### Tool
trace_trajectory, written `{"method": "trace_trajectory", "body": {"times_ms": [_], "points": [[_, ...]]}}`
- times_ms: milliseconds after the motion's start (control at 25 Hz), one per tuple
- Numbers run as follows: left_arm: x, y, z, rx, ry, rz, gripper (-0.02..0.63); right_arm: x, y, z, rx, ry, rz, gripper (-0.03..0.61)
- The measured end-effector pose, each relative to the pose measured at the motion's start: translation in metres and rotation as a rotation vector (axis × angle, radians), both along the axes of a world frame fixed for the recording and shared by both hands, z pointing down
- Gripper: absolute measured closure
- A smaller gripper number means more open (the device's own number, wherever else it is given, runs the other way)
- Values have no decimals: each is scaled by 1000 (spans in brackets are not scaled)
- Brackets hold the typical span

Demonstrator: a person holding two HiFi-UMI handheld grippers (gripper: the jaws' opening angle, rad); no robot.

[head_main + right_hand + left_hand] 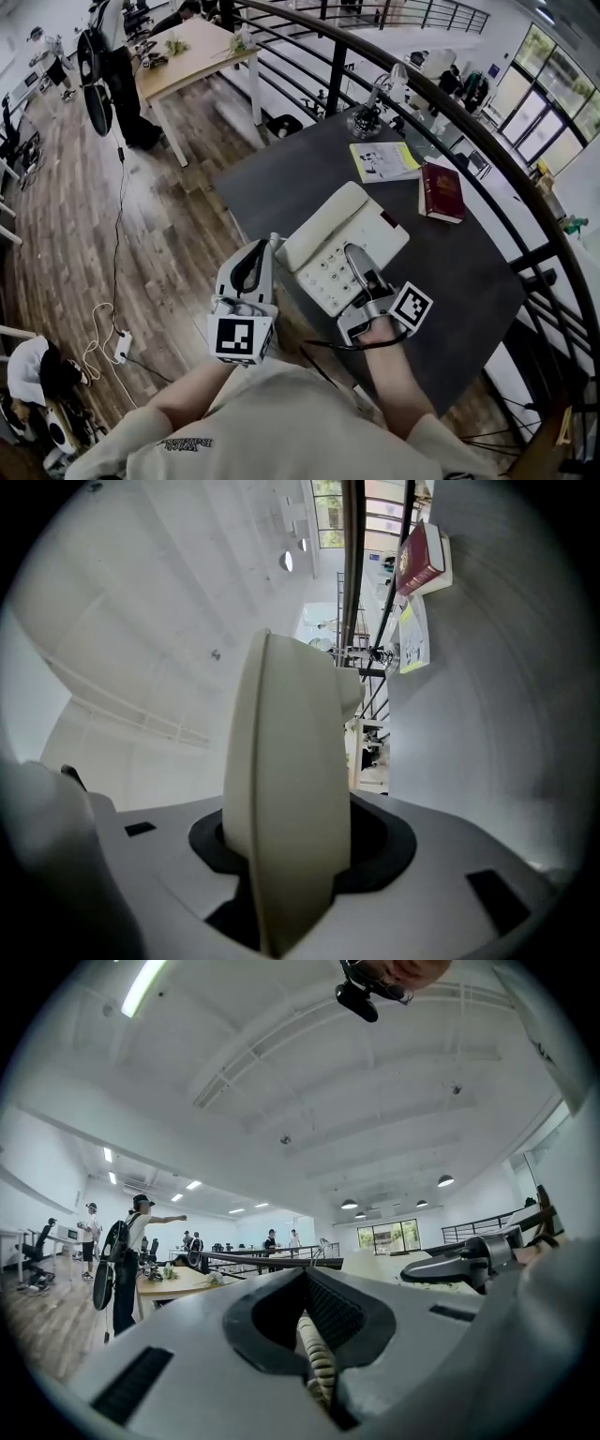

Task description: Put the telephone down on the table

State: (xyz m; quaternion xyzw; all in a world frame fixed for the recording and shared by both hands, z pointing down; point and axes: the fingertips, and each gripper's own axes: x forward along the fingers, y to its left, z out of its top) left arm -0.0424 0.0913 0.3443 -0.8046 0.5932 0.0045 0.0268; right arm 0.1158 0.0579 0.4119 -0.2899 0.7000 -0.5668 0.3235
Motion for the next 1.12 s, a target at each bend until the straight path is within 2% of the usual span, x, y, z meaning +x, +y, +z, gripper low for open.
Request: {"method": "trace_trajectory", "body": {"times_ms": [480, 640, 1120], "points": [[-44, -128, 7, -19, -8, 49, 611, -34, -112, 13, -37, 7, 84, 382], [-55, -176, 3, 7, -3, 80, 611, -45, -156, 13, -41, 12, 121, 382], [-67, -266, -10, 39, 3, 201, 611, -56, -225, 1, -54, 8, 236, 382]]}}
